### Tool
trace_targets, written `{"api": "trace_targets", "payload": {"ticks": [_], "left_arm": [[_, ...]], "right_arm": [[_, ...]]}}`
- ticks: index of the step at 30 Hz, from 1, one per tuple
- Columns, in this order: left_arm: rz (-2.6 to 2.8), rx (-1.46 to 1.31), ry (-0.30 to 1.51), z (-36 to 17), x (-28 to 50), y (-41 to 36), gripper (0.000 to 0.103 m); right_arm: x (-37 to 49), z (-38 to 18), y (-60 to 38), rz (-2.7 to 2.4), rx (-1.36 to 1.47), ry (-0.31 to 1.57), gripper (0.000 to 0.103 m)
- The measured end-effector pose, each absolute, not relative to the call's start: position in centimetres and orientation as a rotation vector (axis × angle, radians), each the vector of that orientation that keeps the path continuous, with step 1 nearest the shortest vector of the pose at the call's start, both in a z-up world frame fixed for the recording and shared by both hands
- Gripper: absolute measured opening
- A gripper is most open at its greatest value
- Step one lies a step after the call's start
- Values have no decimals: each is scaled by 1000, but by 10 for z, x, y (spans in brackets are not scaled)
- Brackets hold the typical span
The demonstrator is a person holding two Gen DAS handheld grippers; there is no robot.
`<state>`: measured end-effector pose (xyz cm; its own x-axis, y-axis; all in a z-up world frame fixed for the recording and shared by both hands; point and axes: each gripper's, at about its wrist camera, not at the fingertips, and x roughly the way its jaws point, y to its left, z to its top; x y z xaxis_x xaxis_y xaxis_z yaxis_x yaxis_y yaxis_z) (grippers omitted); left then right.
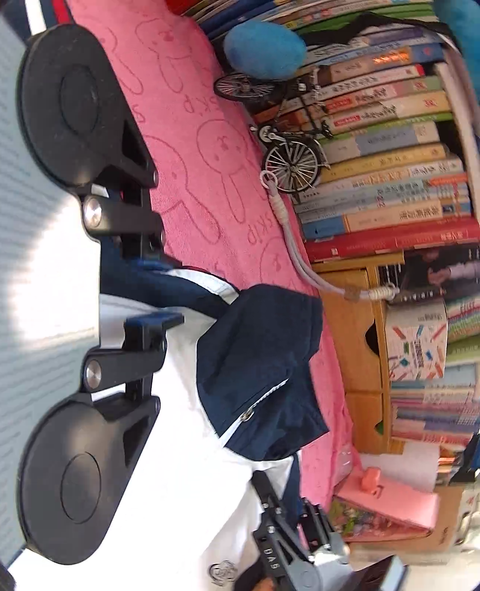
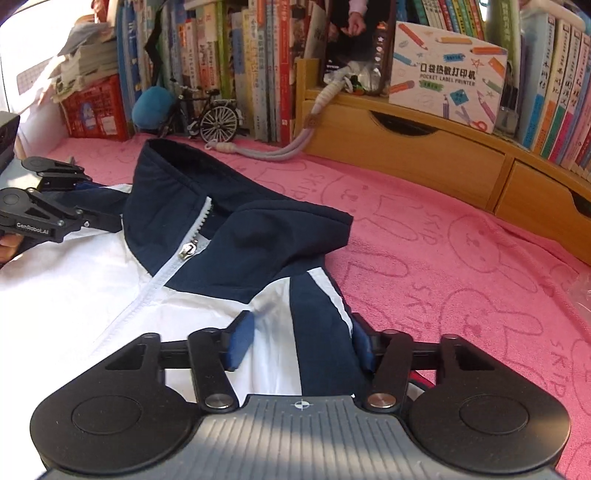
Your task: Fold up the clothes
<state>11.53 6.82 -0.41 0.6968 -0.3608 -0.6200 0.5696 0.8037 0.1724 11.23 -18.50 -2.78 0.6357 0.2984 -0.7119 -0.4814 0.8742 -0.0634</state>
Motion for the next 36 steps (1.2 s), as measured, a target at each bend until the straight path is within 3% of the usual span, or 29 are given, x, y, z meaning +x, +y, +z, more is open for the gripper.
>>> {"api": "trace_targets", "payload": {"ticks": [1, 6, 8, 12, 16, 20, 21, 23, 24, 25, 30, 32, 33, 34, 35, 36], "left_arm": [[-526, 405, 582, -3, 106, 63, 4], [-439, 503, 442, 18, 79, 54, 4], [-393, 520, 386, 34, 85, 57, 4], [-325, 504, 325, 60, 120, 59, 6], [-229, 563, 376, 34, 160, 49, 6], [-248, 451, 509, 6, 180, 61, 6], [-268, 428, 525, 3, 180, 66, 6], [-313, 397, 544, 4, 180, 75, 10], [-329, 375, 553, 6, 181, 80, 11], [-337, 349, 574, 7, 184, 83, 15], [-340, 248, 682, -1, 200, 92, 47], [-323, 221, 685, -1, 199, 94, 49], [-316, 209, 687, -2, 199, 95, 47], [-313, 234, 670, 0, 194, 92, 29], [-312, 276, 646, 2, 187, 87, 7], [-300, 333, 612, 1, 177, 81, 7]], "right_arm": [[104, -27, -174, 425, -327, 750, 16], [45, -37, -107, 180, -872, 424, 12], [35, -30, -98, 119, -958, 271, 11], [71, 6, -97, 37, -893, 216, 11], [138, 0, -96, -114, -891, 229, 7], [182, 5, -131, 23, -554, 454, 7], [182, 9, -144, 131, -432, 506, 12], [177, 14, -167, 322, -294, 597, 35], [175, 15, -178, 416, -227, 641, 66], [172, 14, -185, 467, -209, 670, 88], [175, -18, -188, 402, -299, 764, 90], [175, -26, -186, 412, -268, 778, 77], [175, -30, -186, 417, -252, 784, 58], [169, -32, -178, 398, -288, 765, 30], [162, -33, -169, 376, -331, 743, 24], [156, -34, -161, 354, -373, 720, 17]]}}
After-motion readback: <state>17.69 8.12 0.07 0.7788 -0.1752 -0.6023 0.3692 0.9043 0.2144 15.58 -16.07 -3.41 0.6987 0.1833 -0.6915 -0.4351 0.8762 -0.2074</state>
